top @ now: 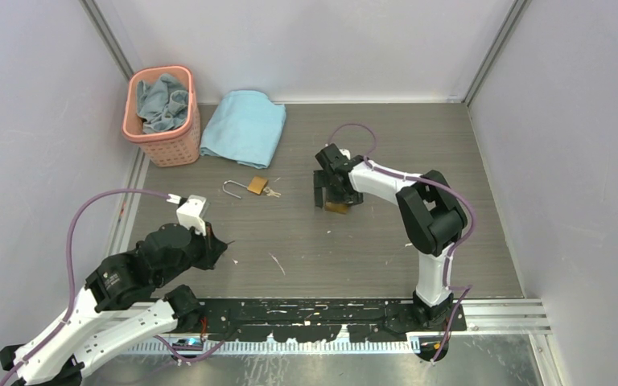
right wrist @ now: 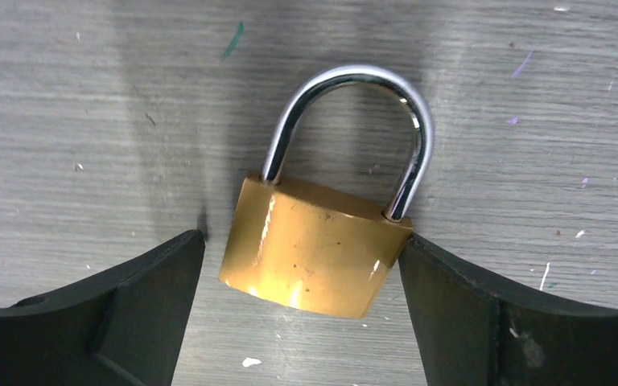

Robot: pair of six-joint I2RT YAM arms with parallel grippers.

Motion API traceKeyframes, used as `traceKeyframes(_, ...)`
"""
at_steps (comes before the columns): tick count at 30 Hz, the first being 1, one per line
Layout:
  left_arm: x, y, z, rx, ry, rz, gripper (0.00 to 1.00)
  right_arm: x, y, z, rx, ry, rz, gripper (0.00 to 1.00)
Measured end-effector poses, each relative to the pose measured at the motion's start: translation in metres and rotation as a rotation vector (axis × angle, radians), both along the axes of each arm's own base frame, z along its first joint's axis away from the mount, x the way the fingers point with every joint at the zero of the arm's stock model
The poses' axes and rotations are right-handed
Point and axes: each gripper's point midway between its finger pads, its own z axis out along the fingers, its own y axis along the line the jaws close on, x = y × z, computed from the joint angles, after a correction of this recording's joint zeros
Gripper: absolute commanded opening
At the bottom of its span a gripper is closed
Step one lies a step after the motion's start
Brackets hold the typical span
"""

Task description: Unlock with the key

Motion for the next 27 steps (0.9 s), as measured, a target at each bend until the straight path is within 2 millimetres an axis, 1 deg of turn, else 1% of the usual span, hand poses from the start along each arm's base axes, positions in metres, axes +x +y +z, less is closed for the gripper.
traceKeyframes(6,-0.001,0.001,0.002,-0.011,-0.011,-0.001,0.00,0.012,0.003,0.000,0.006,-0.010,-0.107,0.88)
traceKeyframes(9,-0.001,0.002,0.003,-0.015,-0.015,-0.001,0.00,0.014,0.003,-0.001,-0.001,-0.019,-0.161,0.85)
traceKeyframes(13,-0.001,0.002,0.004,-0.022,-0.020,-0.001,0.00,0.010,0.006,-0.001,-0.023,-0.029,-0.184,0.84)
traceKeyframes(20,-0.001,0.002,0.005,-0.023,-0.025,-0.007,0.00,-0.003,0.019,-0.001,-0.043,-0.029,-0.143,0.82)
traceKeyframes(23,-0.002,0.001,0.005,-0.023,-0.026,-0.012,0.00,-0.004,0.020,-0.001,-0.045,-0.031,-0.143,0.78)
traceKeyframes(27,-0.002,0.002,0.005,-0.028,-0.031,-0.013,0.00,-0.003,0.019,-0.001,-0.044,-0.034,-0.171,0.68)
